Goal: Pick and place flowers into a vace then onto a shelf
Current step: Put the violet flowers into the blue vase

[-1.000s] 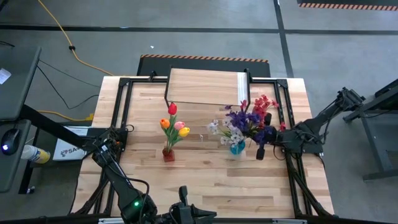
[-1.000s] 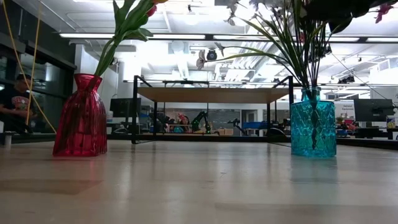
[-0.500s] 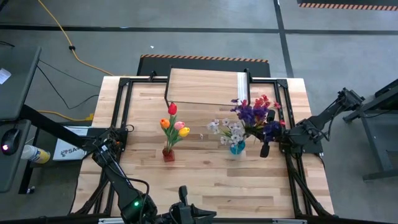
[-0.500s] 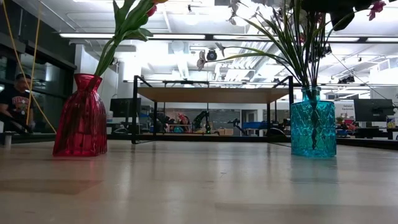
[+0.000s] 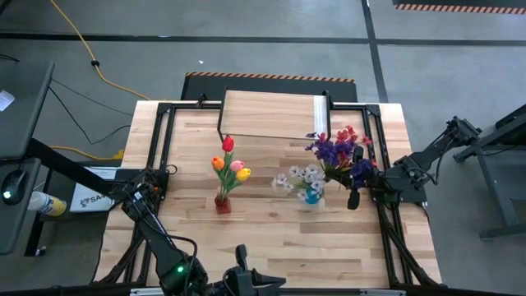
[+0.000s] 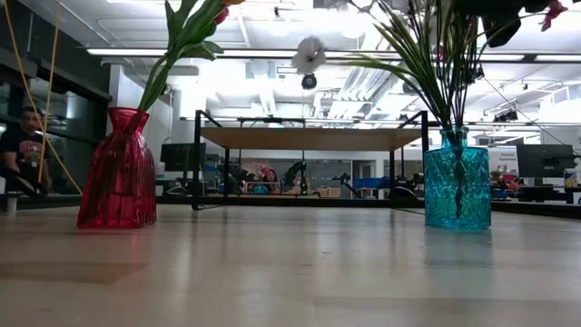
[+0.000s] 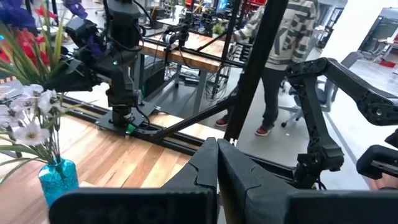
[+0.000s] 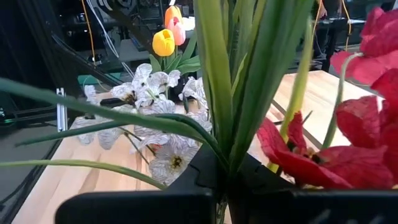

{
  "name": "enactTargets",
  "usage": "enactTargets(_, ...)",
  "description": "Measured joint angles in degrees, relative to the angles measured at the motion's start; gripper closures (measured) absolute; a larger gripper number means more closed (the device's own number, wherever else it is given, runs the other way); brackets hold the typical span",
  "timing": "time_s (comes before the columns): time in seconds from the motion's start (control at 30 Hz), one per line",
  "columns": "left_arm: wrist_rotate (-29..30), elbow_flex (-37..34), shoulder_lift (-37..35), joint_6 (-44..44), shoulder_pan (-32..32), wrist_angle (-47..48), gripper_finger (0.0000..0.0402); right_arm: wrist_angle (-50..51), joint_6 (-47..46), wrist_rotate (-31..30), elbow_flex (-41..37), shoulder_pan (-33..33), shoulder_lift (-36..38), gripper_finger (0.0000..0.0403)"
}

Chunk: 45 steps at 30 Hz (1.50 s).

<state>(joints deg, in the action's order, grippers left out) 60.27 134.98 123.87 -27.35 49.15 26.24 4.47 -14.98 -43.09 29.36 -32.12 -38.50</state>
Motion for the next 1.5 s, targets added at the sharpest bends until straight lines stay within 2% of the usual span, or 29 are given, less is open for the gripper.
enactTargets(0.57,0.9,0.0,0.0,0.0,0.0,0.5,0.0355,4.1,0.1,0.6,0.0,0.0,0.1,0.0403)
enactTargets(0.87,0.9,0.0,0.0,0.0,0.0,0.5,0.0355,19.1,-1.8,0.3,9.0,0.0,-0.2,0.0403)
enactTargets(1.5,2.2,0.0,0.0,0.0,-0.1,0.8,0.0355,18.7,-1.5,1.9,10.3,0.0,-0.1,0.0403)
